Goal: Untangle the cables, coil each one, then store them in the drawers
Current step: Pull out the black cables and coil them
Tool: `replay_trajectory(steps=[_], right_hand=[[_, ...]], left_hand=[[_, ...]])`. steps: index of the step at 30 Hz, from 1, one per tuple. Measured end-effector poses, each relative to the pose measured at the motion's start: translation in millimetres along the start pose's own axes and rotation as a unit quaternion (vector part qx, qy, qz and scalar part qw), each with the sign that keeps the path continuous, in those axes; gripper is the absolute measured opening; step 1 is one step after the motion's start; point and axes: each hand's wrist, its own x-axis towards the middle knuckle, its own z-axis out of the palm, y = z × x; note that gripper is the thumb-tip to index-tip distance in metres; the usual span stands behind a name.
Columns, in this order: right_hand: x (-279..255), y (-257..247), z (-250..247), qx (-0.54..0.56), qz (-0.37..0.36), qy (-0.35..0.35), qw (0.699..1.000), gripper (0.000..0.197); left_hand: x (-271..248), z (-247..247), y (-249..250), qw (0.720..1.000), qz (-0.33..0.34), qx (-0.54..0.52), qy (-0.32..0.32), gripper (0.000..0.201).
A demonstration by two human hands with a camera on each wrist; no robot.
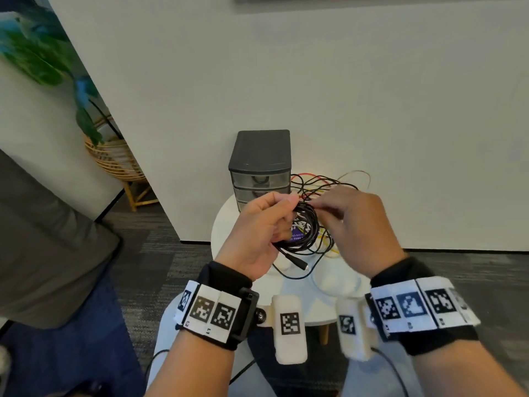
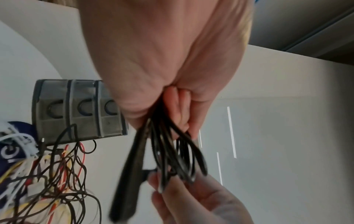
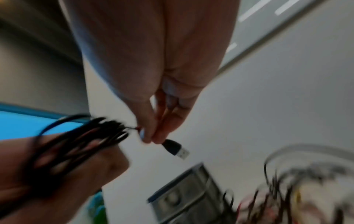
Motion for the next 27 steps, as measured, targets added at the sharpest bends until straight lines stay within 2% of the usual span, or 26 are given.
replay_trajectory(steps=[2, 3, 4, 5, 6, 7, 8, 10, 13, 17, 20, 23, 25, 27], right_hand=[[-11, -6, 11, 0.147, 0.103, -0.004, 0.984, 0.024], [-16, -10, 14, 0.255, 0.163, -0.001, 0.953, 0.029], [-20, -14, 14, 0.362, 0.221, 0.004, 0.906, 0.033], [-22, -16, 12, 0.444, 0.261, 0.01, 0.857, 0.033], [-24, -17, 11, 0.484, 0.279, 0.009, 0.83, 0.027], [-24, -18, 10, 0.491, 0.279, 0.002, 0.825, 0.021], [-24, -17, 9, 0.479, 0.272, -0.005, 0.834, 0.019], [-23, -13, 8, 0.439, 0.261, -0.001, 0.86, 0.026], [-18, -10, 1, 0.405, 0.245, 0.012, 0.881, 0.034], [-16, -17, 1, 0.368, 0.242, -0.027, 0.897, 0.061], [-12, -23, 10, 0.312, 0.243, 0.013, 0.919, 0.055], [-10, -26, 10, 0.334, 0.239, 0.042, 0.911, 0.046], [-11, -29, 8, 0.378, 0.242, 0.048, 0.892, 0.044], [-11, -33, 6, 0.44, 0.246, 0.052, 0.862, 0.045]], left_hand=[[-1, 4, 0, 1.0, 0.015, 0.018, 0.012, 0.017], [-3, 7, 0, 0.999, 0.025, 0.029, 0.017, 0.016], [-4, 8, -1, 0.998, 0.037, 0.041, 0.025, 0.015], [-5, 9, -2, 0.997, 0.05, 0.055, 0.03, 0.014], [-5, 9, -5, 0.994, 0.064, 0.076, 0.037, 0.014], [-4, 9, -6, 0.991, 0.078, 0.102, 0.043, 0.014], [-4, 9, -8, 0.987, 0.09, 0.125, 0.046, 0.014], [-3, 11, -11, 0.984, 0.096, 0.146, 0.046, 0.014], [-4, 15, -9, 0.978, 0.114, 0.165, 0.06, 0.014], [0, 14, -13, 0.945, 0.186, 0.248, 0.105, 0.014], [-5, 24, -21, 0.928, 0.216, 0.28, 0.115, 0.013], [-6, 27, -23, 0.907, 0.26, 0.307, 0.121, 0.012], [-4, 23, -22, 0.886, 0.279, 0.352, 0.119, 0.015], [-4, 21, -17, 0.897, 0.275, 0.332, 0.097, 0.016]])
